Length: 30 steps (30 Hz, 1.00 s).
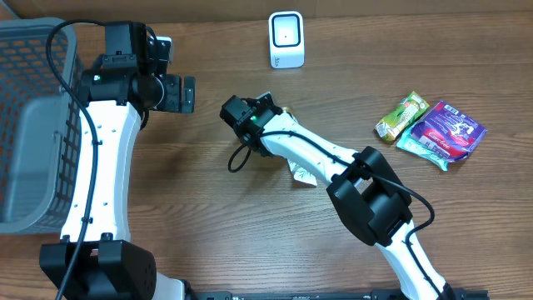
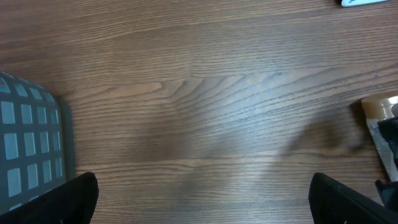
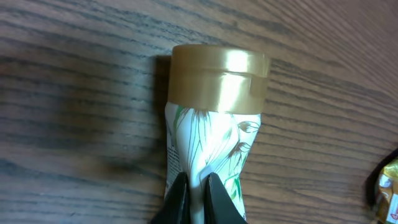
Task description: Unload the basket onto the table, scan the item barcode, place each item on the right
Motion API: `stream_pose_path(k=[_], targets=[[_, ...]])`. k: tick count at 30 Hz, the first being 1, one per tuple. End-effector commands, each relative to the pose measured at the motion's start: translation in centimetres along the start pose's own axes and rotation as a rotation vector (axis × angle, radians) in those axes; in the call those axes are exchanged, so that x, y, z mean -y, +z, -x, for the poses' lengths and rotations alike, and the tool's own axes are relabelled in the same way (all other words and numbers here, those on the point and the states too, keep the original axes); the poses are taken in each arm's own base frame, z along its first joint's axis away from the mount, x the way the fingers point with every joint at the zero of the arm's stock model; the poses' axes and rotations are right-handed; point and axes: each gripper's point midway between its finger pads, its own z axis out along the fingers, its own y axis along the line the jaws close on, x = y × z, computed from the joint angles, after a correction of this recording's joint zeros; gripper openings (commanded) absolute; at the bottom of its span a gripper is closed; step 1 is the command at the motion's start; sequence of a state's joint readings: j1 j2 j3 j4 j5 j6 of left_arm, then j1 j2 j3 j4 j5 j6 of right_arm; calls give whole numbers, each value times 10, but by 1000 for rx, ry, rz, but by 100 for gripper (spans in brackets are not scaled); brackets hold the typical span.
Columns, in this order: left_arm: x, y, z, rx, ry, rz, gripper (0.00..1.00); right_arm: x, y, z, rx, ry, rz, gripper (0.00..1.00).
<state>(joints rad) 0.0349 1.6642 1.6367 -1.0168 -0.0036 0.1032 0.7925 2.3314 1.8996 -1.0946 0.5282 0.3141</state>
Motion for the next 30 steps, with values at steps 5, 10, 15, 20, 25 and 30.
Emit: stream_pose_path(k=[5, 10, 15, 20, 25, 30], targets=[[-2, -11, 4, 29, -21, 4, 99, -37, -34, 11, -71, -54, 432, 4], [-2, -11, 5, 29, -21, 4, 100, -14, -36, 18, -75, -66, 483, 9], [-2, -11, 5, 29, -21, 4, 100, -13, -21, 7, -103, -92, 467, 12], [-2, -11, 5, 29, -21, 4, 100, -15, 3, -6, -122, -90, 441, 4], [-2, -11, 5, 29, -21, 4, 100, -12, 16, -16, -173, -36, 541, 4], [-2, -11, 5, 29, -21, 4, 100, -18, -4, -12, -194, -18, 895, 4]])
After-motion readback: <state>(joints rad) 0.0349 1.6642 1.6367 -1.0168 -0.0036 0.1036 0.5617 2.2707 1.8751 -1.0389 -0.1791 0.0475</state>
